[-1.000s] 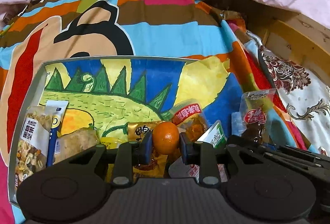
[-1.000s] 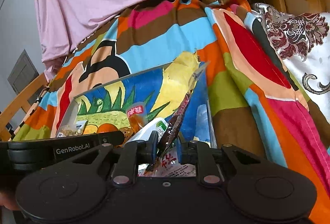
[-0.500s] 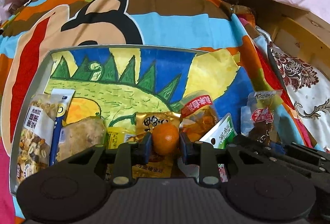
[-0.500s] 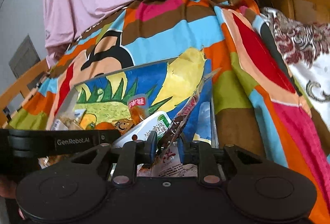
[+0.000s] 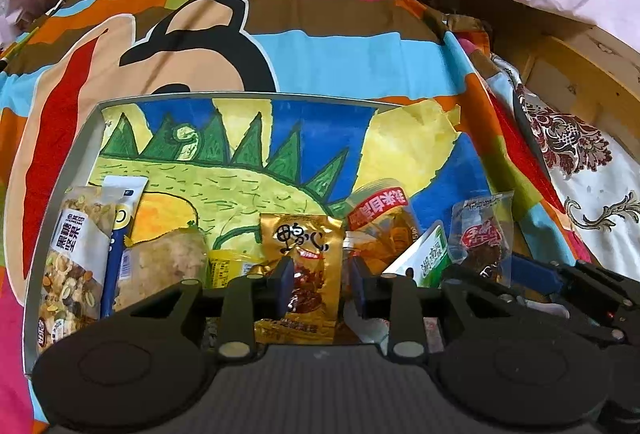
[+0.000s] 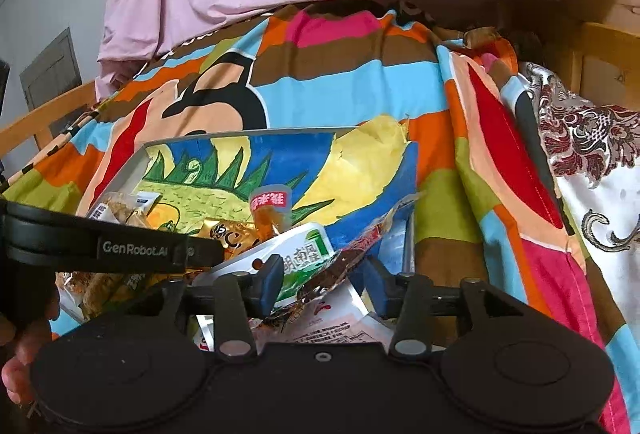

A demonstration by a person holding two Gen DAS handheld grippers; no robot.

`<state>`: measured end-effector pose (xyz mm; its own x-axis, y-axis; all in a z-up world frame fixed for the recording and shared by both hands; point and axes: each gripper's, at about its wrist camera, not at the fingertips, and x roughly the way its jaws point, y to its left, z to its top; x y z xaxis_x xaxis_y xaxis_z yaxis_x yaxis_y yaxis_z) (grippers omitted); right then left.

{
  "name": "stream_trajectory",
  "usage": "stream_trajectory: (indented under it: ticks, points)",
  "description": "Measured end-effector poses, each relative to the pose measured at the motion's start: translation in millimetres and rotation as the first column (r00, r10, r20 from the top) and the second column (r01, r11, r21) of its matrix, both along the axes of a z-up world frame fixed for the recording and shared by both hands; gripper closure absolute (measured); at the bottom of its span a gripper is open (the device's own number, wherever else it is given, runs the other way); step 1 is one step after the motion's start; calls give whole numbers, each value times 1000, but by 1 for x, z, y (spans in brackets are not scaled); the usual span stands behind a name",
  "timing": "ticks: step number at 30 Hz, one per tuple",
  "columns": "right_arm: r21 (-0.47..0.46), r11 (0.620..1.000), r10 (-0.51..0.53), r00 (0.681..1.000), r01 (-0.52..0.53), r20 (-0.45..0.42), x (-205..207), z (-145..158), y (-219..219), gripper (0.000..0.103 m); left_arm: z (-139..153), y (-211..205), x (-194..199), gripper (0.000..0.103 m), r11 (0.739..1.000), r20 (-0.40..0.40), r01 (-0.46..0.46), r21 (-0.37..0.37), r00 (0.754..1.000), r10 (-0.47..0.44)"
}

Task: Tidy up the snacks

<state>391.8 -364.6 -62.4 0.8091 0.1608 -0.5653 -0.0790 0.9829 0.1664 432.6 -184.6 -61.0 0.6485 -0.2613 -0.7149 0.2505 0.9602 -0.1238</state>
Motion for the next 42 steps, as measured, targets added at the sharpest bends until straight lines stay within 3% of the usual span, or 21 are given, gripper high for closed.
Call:
stream_trajectory:
  ticks: [2,6,13,26,31,42]
  points:
    - [10,1000,-5,1000,5,5,-1,1,-2,47,0,2,-1,60,1000,4,-5,-1,1000,5]
    - [15,1000,-11,1000,11,21,-4,4,-4,39,2,4,-3,58,1000,9,-9,-6,1000,9]
    - [16,1000,-16,999,15,51,-12,12,-6,25,12,10,-7,42,1000,28,-24,-8,999,25]
    - [14,999,-39,988,38,149,-48,34,-6,10,44,44,-35,7,997,114,-56,-56,992,62]
    - [21,999,-47,977,44,206,-68,48,-5,2,57,62,-51,2,992,157,-87,-89,983,100]
    - [10,995,-100,956,102,277,-111,73,1,1,73,81,-101,1,992,284,-114,-61,950,127]
